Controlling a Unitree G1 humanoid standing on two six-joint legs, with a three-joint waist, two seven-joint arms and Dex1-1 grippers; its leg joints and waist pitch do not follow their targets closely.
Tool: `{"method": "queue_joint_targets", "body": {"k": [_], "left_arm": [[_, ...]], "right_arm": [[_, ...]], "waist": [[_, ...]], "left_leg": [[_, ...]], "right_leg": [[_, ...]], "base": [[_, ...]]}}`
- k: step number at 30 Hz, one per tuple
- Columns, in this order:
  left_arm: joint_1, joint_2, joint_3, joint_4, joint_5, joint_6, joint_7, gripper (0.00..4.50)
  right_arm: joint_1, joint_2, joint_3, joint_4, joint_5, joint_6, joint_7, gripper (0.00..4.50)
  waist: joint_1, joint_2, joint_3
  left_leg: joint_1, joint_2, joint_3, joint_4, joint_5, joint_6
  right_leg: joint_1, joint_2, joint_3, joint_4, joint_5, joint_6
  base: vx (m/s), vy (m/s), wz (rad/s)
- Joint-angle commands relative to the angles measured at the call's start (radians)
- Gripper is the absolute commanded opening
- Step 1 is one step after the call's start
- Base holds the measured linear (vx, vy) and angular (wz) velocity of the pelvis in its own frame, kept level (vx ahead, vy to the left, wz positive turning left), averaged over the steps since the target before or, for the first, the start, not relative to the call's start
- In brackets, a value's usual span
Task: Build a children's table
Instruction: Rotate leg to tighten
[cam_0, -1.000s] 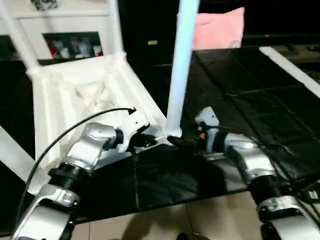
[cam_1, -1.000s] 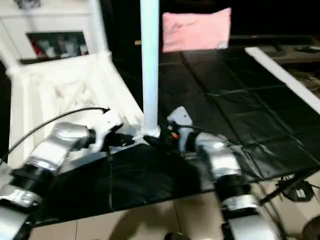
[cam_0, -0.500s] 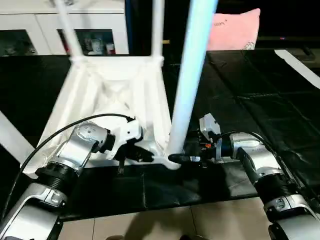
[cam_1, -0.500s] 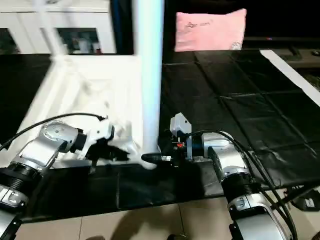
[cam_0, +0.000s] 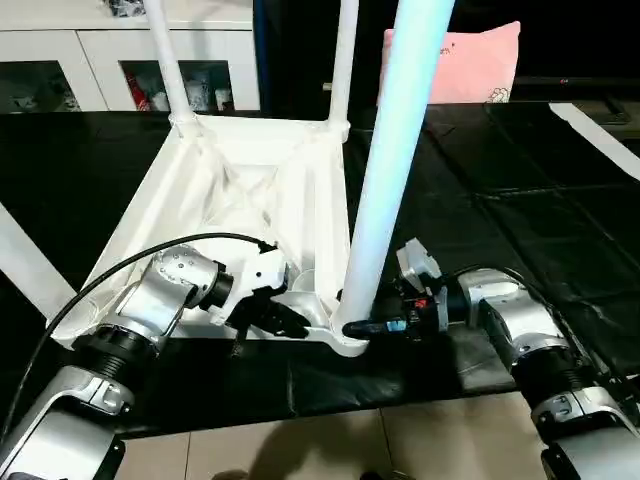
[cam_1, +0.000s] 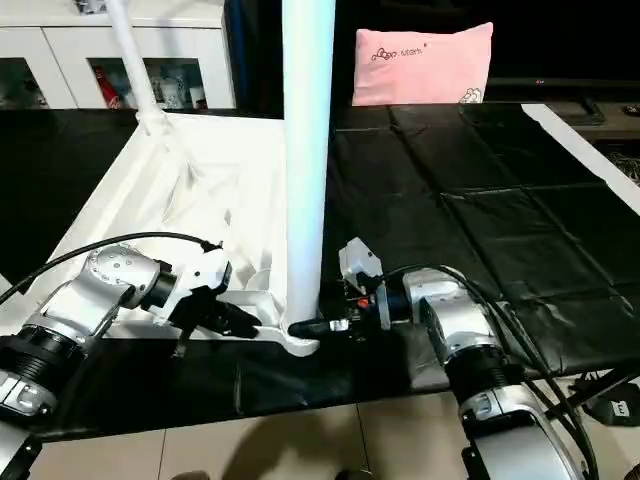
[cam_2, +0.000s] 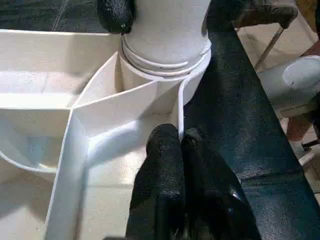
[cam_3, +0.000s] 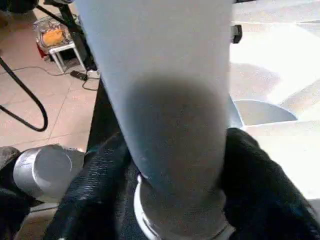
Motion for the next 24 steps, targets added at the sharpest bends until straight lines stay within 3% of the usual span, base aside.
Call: {"method": "queue_joint_targets", "body": {"k": [1, 5, 10, 14, 15, 16, 18, 19, 20, 22, 23, 24], "left_arm": [[-0.016, -0.002, -0.034, 0.002, 0.008, -0.018, -0.03, 0.0], [-0.012, -0.006, -0.024, 0.005, 0.013, -0.002, 0.002, 0.0], [-0.01, -0.042, 0.015, -0.014, 0.019, 0.104, 0.132, 0.0], [-0.018, -0.124, 0.078, -0.044, 0.009, 0.248, 0.315, 0.0], [-0.021, -0.141, 0.088, -0.047, 0.01, 0.264, 0.348, 0.0], [-0.028, -0.168, 0.097, -0.051, 0.015, 0.29, 0.397, 0.0], [-0.045, -0.226, 0.115, -0.045, 0.02, 0.326, 0.491, 0.0], [-0.051, -0.241, 0.121, -0.04, 0.019, 0.334, 0.513, 0.0], [-0.057, -0.257, 0.128, -0.034, 0.017, 0.343, 0.539, 0.0], [-0.075, -0.297, 0.146, -0.011, 0.019, 0.349, 0.615, 0.0], [-0.089, -0.327, 0.159, 0.007, 0.027, 0.348, 0.676, 0.0], [-0.095, -0.341, 0.166, 0.015, 0.032, 0.348, 0.707, 0.0]], "right_arm": [[-0.017, -0.01, 0.007, -0.006, 0.015, 0.01, 0.029, 2.33], [-0.008, -0.009, 0.005, -0.025, 0.027, 0.049, 0.034, 2.11], [0.02, 0.023, -0.005, -0.056, 0.021, 0.122, -0.075, 2.08], [0.015, 0.109, -0.011, -0.025, -0.05, 0.134, -0.319, 2.07], [0.008, 0.134, -0.014, -0.011, -0.066, 0.139, -0.381, 2.06], [-0.013, 0.181, -0.026, 0.026, -0.082, 0.161, -0.492, 2.05], [-0.053, 0.266, -0.048, 0.084, -0.091, 0.195, -0.653, 2.03], [-0.061, 0.282, -0.051, 0.094, -0.092, 0.198, -0.68, 2.02], [-0.071, 0.3, -0.055, 0.106, -0.094, 0.201, -0.711, 2.02], [-0.096, 0.341, -0.061, 0.138, -0.102, 0.201, -0.793, 2.01], [-0.116, 0.373, -0.07, 0.164, -0.111, 0.203, -0.861, 2.01], [-0.127, 0.389, -0.076, 0.176, -0.115, 0.206, -0.896, 2.01]], "waist": [[-0.003, -0.007, -0.075], [-0.001, -0.005, -0.075], [0.002, -0.005, -0.073], [-0.014, -0.007, -0.064], [-0.023, -0.011, -0.062], [-0.029, -0.01, -0.062], [-0.06, -0.013, -0.061], [-0.066, -0.012, -0.062], [-0.077, -0.005, -0.062], [-0.091, 0.001, -0.065], [-0.096, 0.009, -0.067], [-0.106, 0.013, -0.064]], "left_leg": [[-0.014, -0.018, 0.035, -0.061, -0.139, 0.07], [-0.014, -0.019, 0.035, -0.061, -0.143, 0.067], [-0.011, -0.019, 0.036, -0.061, -0.156, 0.054], [-0.011, -0.032, 0.032, -0.061, -0.214, 0.024], [-0.021, -0.036, 0.029, -0.061, -0.213, 0.015], [-0.023, -0.038, 0.027, -0.061, -0.219, 0.013], [-0.025, -0.047, 0.023, -0.053, -0.26, 0.006], [-0.022, -0.048, 0.022, -0.05, -0.269, 0.008], [-0.023, -0.048, 0.018, -0.049, -0.289, 0.013], [-0.02, -0.047, 0.014, -0.048, -0.312, 0.024], [-0.015, -0.041, 0.008, -0.051, -0.329, 0.033], [-0.015, -0.03, 0.0, -0.061, -0.367, 0.038]], "right_leg": [[0.079, -0.031, 0.043, -0.058, -0.284, -0.183], [0.081, -0.03, 0.042, -0.059, -0.294, -0.178], [0.077, -0.031, 0.043, -0.063, -0.327, -0.166], [0.073, -0.029, 0.035, -0.086, -0.512, -0.089], [0.079, -0.03, 0.029, -0.089, -0.559, -0.056], [0.079, -0.029, 0.026, -0.094, -0.58, -0.04], [0.075, -0.025, 0.006, -0.111, -0.66, 0.009], [0.074, -0.026, 0.001, -0.117, -0.675, 0.019], [0.075, -0.027, -0.015, -0.128, -0.69, 0.032], [0.079, -0.025, -0.033, -0.143, -0.661, 0.036], [0.079, -0.027, -0.04, -0.145, -0.625, 0.023], [0.089, -0.029, -0.051, -0.147, -0.586, 0.005]], "base": [[0.0, 0.0, 0.0], [0.0, 0.0, 0.0], [0.0, 0.0, 0.0], [0.0, 0.0, 0.0], [0.0, 0.0, 0.0], [0.0, 0.0, 0.0], [0.0, 0.0, 0.0], [0.0, 0.0, 0.0], [0.0, 0.0, 0.0], [0.0, 0.0, 0.0], [0.0, 0.0, 0.0], [0.0, 0.0, 0.0]]}}
